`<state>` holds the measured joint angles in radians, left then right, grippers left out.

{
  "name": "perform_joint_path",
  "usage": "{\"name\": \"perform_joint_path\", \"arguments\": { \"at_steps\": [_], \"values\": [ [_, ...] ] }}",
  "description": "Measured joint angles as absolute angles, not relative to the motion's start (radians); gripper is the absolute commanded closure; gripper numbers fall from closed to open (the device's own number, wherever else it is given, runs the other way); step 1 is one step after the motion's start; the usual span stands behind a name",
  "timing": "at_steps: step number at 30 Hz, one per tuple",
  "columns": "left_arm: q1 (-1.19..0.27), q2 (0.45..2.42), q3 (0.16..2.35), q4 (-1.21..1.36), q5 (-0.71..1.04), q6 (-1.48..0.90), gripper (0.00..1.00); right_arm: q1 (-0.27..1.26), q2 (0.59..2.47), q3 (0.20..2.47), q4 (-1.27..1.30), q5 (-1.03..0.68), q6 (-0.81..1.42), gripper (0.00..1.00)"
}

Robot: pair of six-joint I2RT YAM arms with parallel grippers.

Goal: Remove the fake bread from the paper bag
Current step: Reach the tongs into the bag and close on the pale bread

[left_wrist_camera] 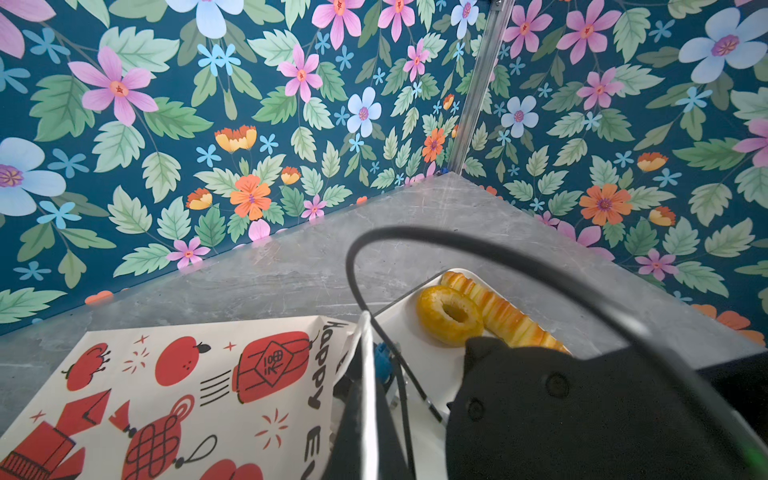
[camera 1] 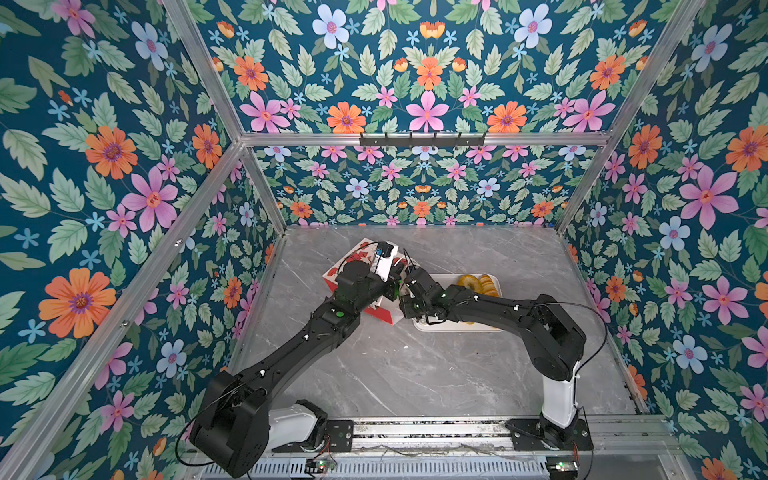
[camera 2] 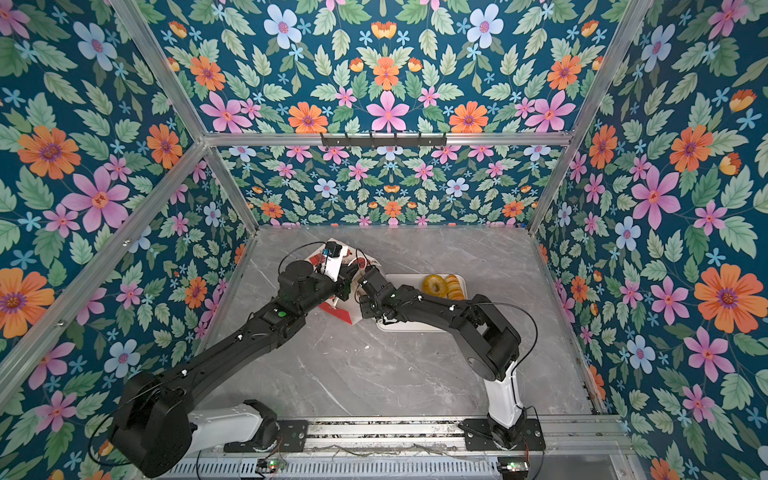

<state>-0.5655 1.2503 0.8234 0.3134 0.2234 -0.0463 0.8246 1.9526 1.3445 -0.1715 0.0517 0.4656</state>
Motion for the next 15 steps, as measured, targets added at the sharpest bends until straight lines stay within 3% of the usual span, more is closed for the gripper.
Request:
{"name": "perform_joint_path", "arguments": {
  "at_steps": [15],
  "values": [
    [-0.566,1.253,0.830,0.313,0.236,-0.053,1.00,0.821,2.011,1.399,-0.101,0.053,0.467,0.59]
  ]
}}
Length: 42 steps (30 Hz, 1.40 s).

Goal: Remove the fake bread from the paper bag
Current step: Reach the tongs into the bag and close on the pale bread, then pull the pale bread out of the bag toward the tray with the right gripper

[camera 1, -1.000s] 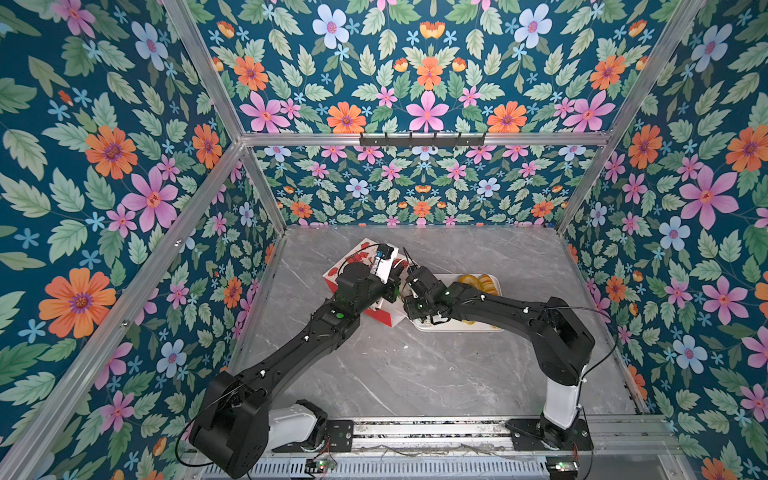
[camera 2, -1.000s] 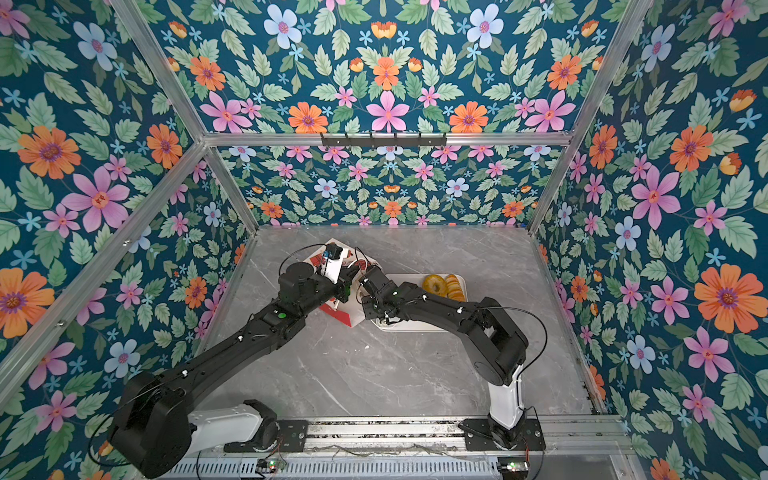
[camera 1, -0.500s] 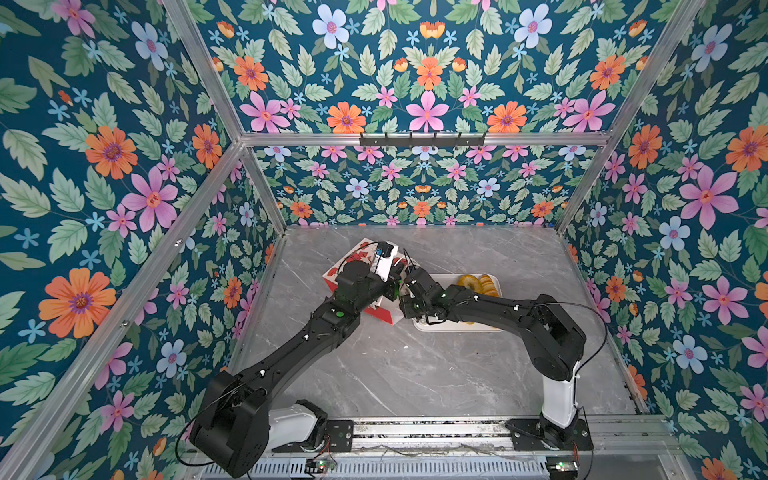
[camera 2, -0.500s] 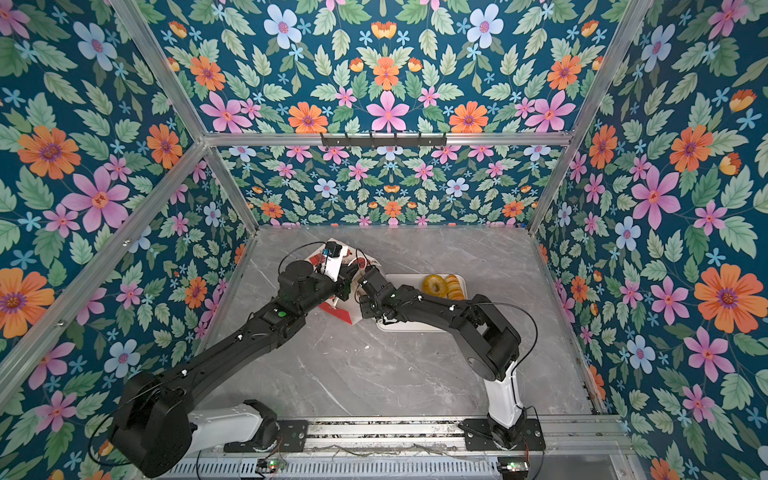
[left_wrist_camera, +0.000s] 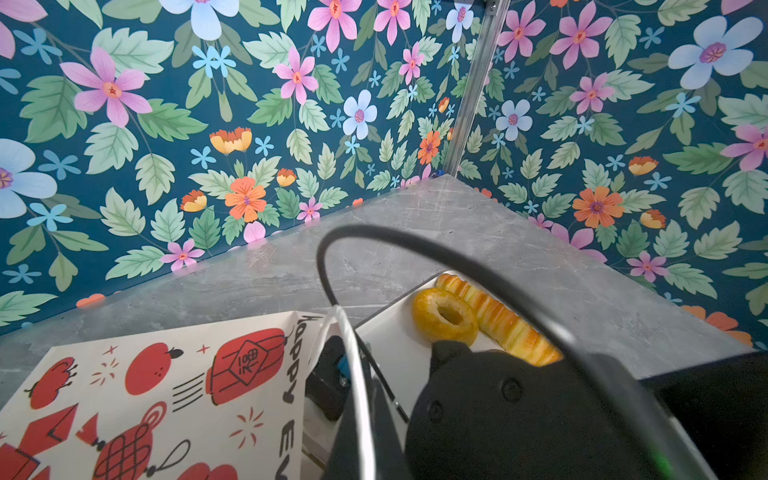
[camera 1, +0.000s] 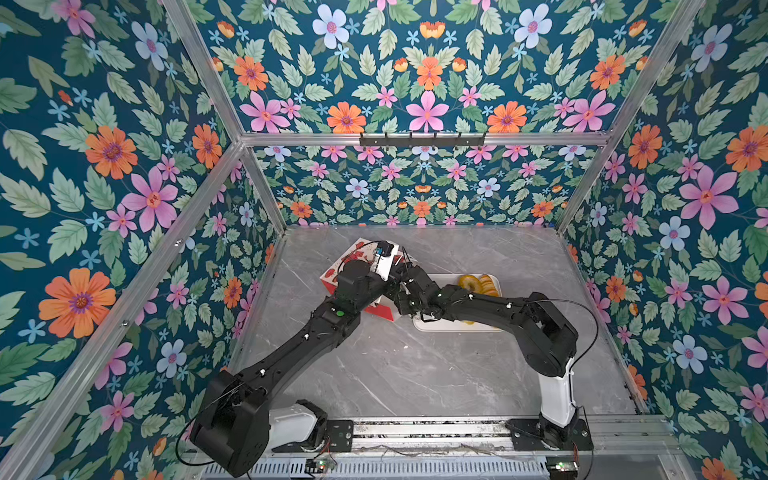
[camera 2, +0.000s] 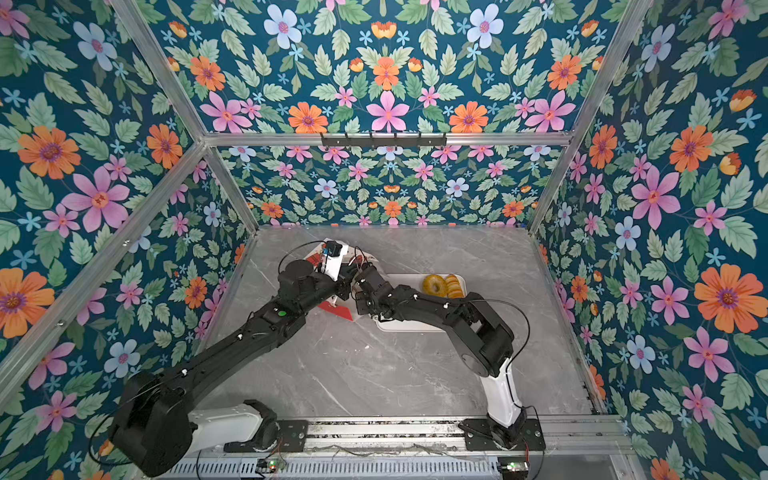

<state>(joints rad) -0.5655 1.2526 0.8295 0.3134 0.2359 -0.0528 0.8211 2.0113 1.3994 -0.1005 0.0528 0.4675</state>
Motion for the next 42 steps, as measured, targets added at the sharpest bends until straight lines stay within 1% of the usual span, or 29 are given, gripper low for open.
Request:
{"name": "perform_joint_path", "arguments": {
  "at_steps": [4,9,15,24,31,42],
  "values": [
    [-0.565,1.250,0.831,0.313,0.232,-0.052,1.00,0.812,2.036,1.431,-0.105,0.046,0.465,0.67],
    [-0.565,1.245,0.831,0.313,0.233,-0.052,1.00,0.807,2.033,1.428,-0.103,0.027,0.465,0.73],
    [-0.565,1.245,0.831,0.313,0.233,-0.053,1.00,0.804,1.975,1.367,-0.100,0.003,0.464,0.77],
    [-0.566,1.257,0.831,0.313,0.232,-0.053,1.00,0.804,1.829,1.261,-0.110,-0.051,0.461,0.79],
    [-0.566,1.274,0.831,0.319,0.228,-0.054,1.00,0.805,1.720,1.184,-0.180,-0.097,0.469,0.80],
    [-0.566,1.286,0.833,0.330,0.198,-0.063,1.00,0.805,1.416,0.978,-0.315,-0.093,0.502,0.81]
  ]
}}
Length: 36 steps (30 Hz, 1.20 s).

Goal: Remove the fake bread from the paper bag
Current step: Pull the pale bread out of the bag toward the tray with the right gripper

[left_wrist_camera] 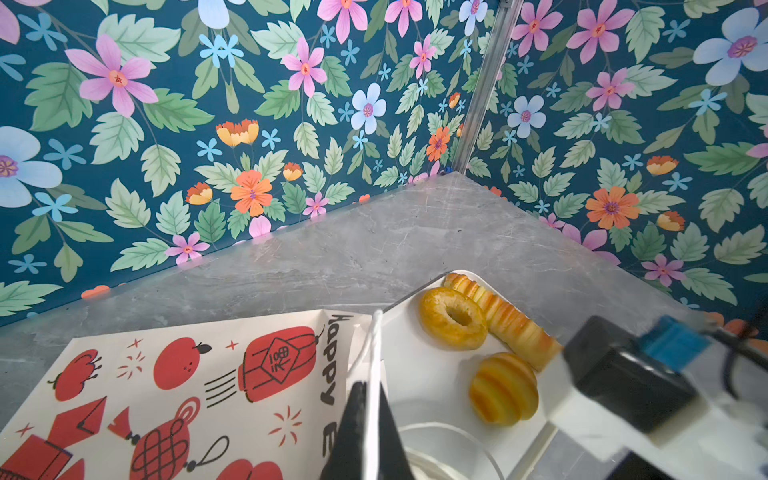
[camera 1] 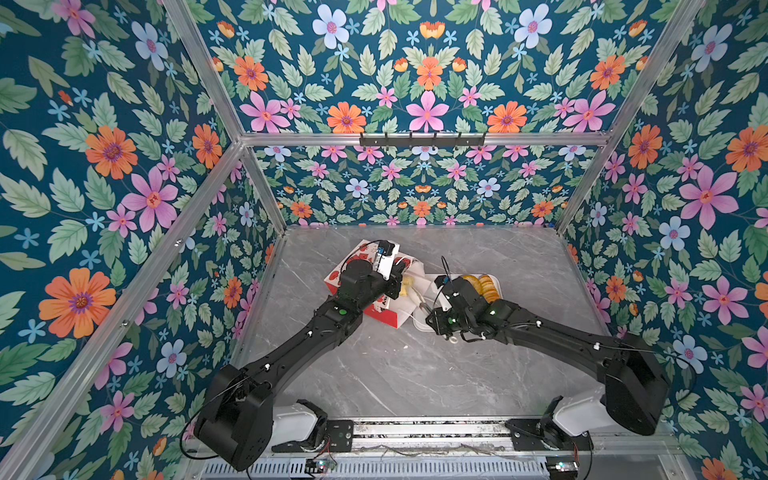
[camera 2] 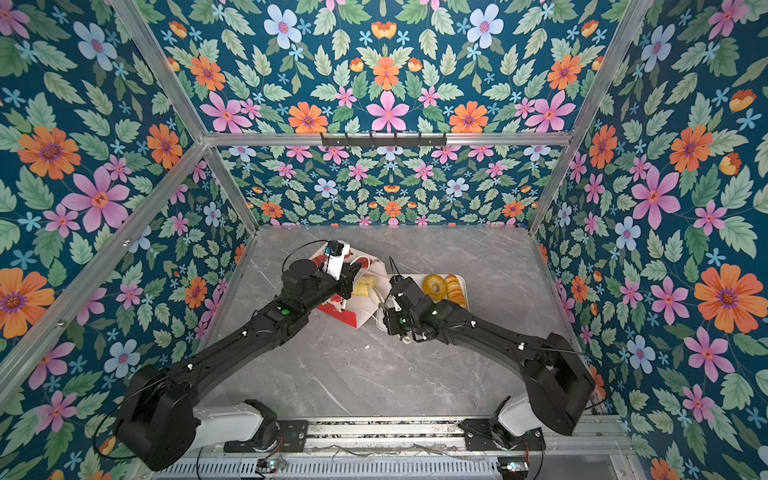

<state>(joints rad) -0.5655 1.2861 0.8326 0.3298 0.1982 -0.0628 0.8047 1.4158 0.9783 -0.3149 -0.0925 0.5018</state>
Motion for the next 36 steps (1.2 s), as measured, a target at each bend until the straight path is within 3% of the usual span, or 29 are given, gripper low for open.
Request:
{"name": "perform_joint_path", "arguments": {
  "at_steps": [12,17,28,36],
  "values": [
    [-0.566,1.274,0.802,0.350,0.136,-0.078,1.00,0.805,1.118,0.921,-0.577,0.015,0.494,0.85],
    [-0.565,1.250,0.774,0.352,0.106,-0.075,1.00,0.805,1.088,0.979,-0.727,0.130,0.467,0.85],
    [-0.564,1.191,0.720,0.350,0.056,-0.080,1.00,0.805,1.271,1.147,-0.923,0.450,0.400,0.89],
    [-0.563,1.134,0.668,0.351,0.028,-0.083,1.00,0.805,1.499,1.227,-0.920,0.569,0.330,0.91]
  ]
}}
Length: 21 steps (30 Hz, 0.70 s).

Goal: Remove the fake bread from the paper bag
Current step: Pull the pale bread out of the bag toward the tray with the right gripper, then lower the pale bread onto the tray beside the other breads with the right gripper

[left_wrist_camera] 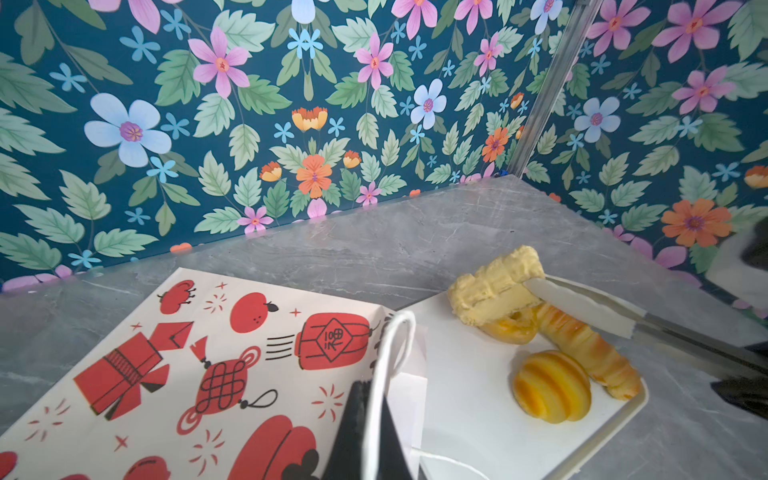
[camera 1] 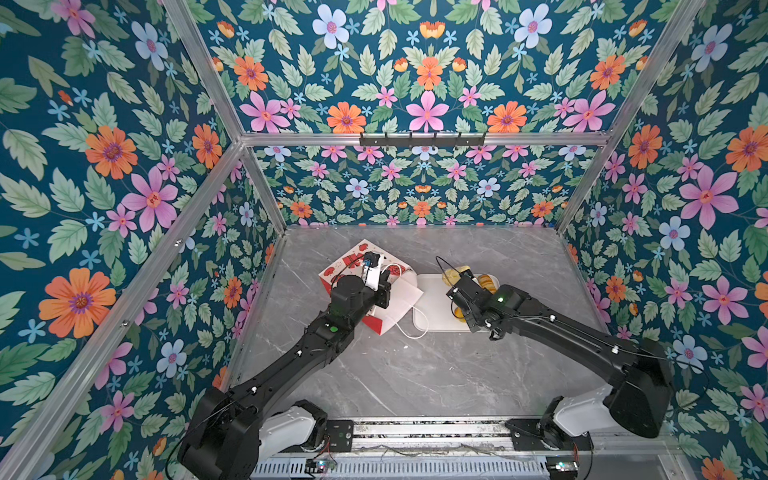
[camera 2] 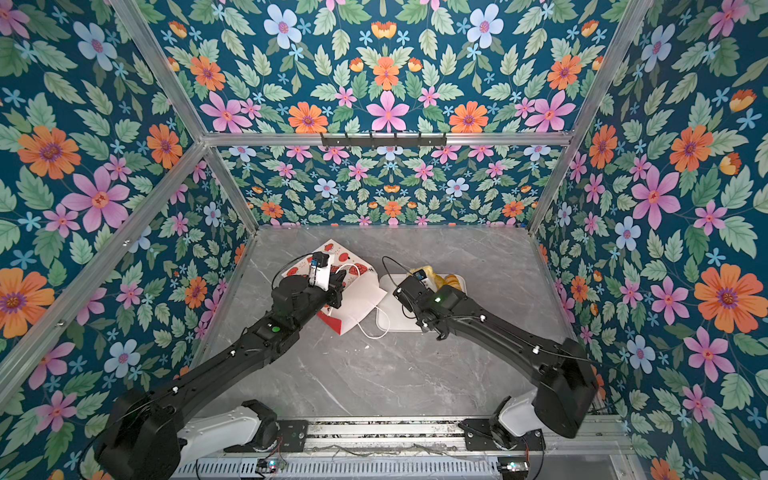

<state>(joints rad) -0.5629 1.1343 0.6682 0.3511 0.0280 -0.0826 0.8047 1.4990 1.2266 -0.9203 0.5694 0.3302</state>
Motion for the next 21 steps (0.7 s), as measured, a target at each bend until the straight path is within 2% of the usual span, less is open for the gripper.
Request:
{"name": "perform_joint_path", "arguments": {
  "at_steps": [11,21],
  "values": [
    [-0.556,1.094,0.633,0.364,0.019,-0.097,1.00,0.805,1.694,1.290,-0.881,0.645,0.309,0.92],
    [-0.552,1.106,0.626,0.373,0.019,-0.097,1.00,0.838,1.686,1.267,-0.869,0.635,0.321,0.90]
  ]
}}
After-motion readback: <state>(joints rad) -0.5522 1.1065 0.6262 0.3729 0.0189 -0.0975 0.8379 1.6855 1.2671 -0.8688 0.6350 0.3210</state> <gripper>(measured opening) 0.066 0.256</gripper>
